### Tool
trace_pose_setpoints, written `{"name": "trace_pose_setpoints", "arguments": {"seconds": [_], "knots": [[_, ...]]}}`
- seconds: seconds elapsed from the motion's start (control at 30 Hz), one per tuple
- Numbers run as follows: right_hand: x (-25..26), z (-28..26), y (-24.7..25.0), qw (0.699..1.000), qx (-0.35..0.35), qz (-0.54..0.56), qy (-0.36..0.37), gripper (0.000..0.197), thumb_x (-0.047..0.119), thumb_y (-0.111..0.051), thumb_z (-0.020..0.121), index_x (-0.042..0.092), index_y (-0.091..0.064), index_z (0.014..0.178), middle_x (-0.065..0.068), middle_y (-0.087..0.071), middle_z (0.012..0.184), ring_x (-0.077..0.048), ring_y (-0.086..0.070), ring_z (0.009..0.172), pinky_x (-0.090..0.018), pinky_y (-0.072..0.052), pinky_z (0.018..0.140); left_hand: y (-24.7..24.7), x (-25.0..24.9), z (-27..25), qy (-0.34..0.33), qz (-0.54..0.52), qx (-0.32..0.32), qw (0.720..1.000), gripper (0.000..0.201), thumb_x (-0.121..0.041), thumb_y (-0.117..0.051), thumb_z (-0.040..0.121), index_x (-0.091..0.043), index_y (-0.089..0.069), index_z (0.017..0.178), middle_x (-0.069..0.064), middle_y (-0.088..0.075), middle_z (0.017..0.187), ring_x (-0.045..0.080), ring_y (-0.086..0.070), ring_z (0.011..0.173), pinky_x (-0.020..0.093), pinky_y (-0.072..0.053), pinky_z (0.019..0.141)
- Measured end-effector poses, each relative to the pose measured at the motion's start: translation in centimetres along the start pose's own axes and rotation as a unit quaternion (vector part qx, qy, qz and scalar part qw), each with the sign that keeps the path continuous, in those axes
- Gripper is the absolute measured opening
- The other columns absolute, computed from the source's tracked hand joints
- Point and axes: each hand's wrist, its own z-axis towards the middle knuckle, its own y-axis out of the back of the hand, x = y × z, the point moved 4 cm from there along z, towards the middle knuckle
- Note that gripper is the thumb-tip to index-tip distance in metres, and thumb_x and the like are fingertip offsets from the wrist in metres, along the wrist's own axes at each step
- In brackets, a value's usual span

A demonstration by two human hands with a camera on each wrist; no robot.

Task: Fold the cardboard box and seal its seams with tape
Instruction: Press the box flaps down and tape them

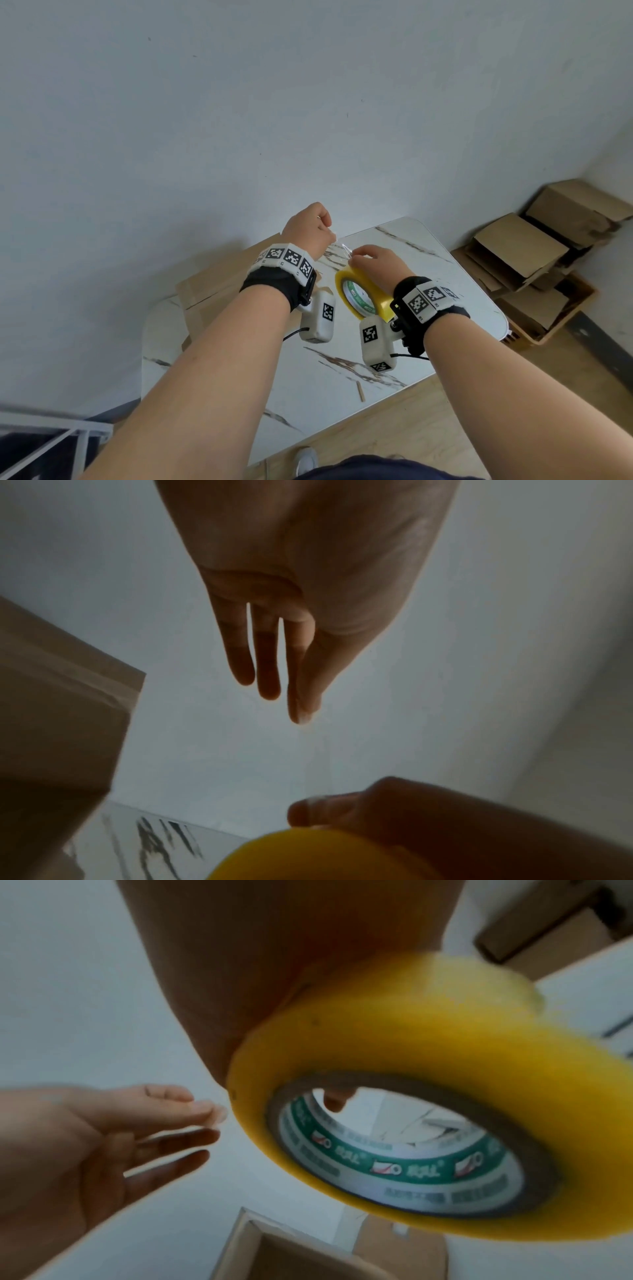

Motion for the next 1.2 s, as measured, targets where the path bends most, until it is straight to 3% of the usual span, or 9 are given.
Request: {"name": "trace_pose_setpoints", "arguments": {"seconds": [0.13,0.27,0.4,0.5,0.6,0.67,0.83,1.0,1.2], "knots": [[-0.2,-0.3,0.1,0.998,-0.004,0.062,0.008,0.018,0.025,-0.059,0.088,0.023,-0.072,0.1,0.004,-0.063,0.091,-0.005,-0.053,0.075,-0.02,-0.039,0.059,-0.1,1.1,0.0,0.011,0.007,0.015,1.0,0.019,-0.021,-0.07,0.08,-0.026,-0.052,0.082,-0.006,-0.07,0.079,0.013,-0.064,0.083,0.029,-0.051,0.071],[0.1,-0.2,0.0,0.999,-0.001,0.044,0.005,0.015,0.025,-0.061,0.088,0.018,-0.072,0.096,0.007,-0.061,0.079,-0.006,-0.052,0.07,-0.02,-0.038,0.056,-0.2,1.9,0.0,0.025,0.032,0.032,0.999,0.014,-0.025,-0.066,0.083,-0.028,-0.054,0.088,-0.008,-0.071,0.086,0.012,-0.063,0.087,0.031,-0.052,0.078],[0.8,0.3,-0.5,1.0,-0.021,0.006,0.001,0.019,0.032,-0.063,0.088,0.016,-0.073,0.09,0.002,-0.065,0.076,-0.011,-0.056,0.066,-0.021,-0.042,0.056,-0.1,3.3,0.1,0.031,0.074,0.056,0.995,0.027,-0.03,-0.051,0.092,-0.033,-0.053,0.118,-0.004,-0.066,0.114,0.019,-0.062,0.101,0.033,-0.049,0.087],[0.8,0.6,-0.9,1.0,-0.021,-0.012,-0.009,0.017,0.029,-0.065,0.086,0.015,-0.074,0.088,-0.002,-0.069,0.08,-0.015,-0.059,0.071,-0.022,-0.044,0.059,0.4,5.4,0.3,0.052,0.158,0.063,0.984,0.046,-0.029,-0.05,0.091,-0.033,-0.042,0.136,0.0,-0.046,0.144,0.025,-0.05,0.124,0.041,-0.042,0.103],[0.5,0.6,-1.1,1.0,-0.024,-0.012,-0.014,0.017,0.029,-0.065,0.086,0.015,-0.074,0.086,-0.001,-0.068,0.079,-0.014,-0.058,0.068,-0.022,-0.044,0.058,1.2,7.7,-0.6,0.1,0.254,0.104,0.956,0.055,-0.037,-0.05,0.089,-0.039,-0.033,0.142,0.0,-0.011,0.16,0.033,-0.011,0.146,0.058,-0.02,0.114],[0.3,0.6,-1.2,1.0,-0.019,-0.018,-0.016,0.017,0.03,-0.065,0.086,0.015,-0.074,0.087,0.001,-0.066,0.076,-0.011,-0.055,0.065,-0.021,-0.043,0.055,1.6,9.1,-1.6,0.141,0.286,0.126,0.939,0.062,-0.055,-0.049,0.087,-0.044,-0.025,0.143,-0.001,-0.004,0.16,0.033,-0.002,0.147,0.067,-0.01,0.111],[0.2,0.7,-1.4,0.999,-0.011,-0.037,-0.019,0.02,0.03,-0.065,0.085,0.014,-0.076,0.087,0.0,-0.067,0.078,-0.009,-0.054,0.064,-0.021,-0.04,0.053,1.4,10.6,-3.4,0.146,0.325,0.111,0.928,0.08,-0.08,-0.039,0.075,-0.047,-0.02,0.145,0.002,-0.019,0.154,0.03,-0.019,0.142,0.068,-0.009,0.109],[0.1,0.7,-1.7,0.999,-0.003,-0.035,-0.026,0.021,0.029,-0.065,0.083,0.012,-0.077,0.086,-0.005,-0.07,0.08,-0.013,-0.055,0.064,-0.021,-0.04,0.053,0.4,10.0,-4.4,0.166,0.265,0.069,0.947,0.07,-0.075,-0.049,0.075,-0.046,-0.032,0.137,0.006,-0.028,0.141,0.032,-0.025,0.132,0.061,-0.031,0.101],[0.3,0.5,-1.6,0.997,0.008,-0.072,-0.018,0.019,0.028,-0.064,0.084,0.012,-0.074,0.08,-0.004,-0.067,0.075,-0.012,-0.054,0.061,-0.021,-0.041,0.051,-0.5,8.4,-5.4,0.194,0.239,0.053,0.95,0.058,-0.061,-0.055,0.071,-0.041,-0.042,0.124,0.008,-0.034,0.134,0.033,-0.031,0.128,0.062,-0.028,0.101]]}}
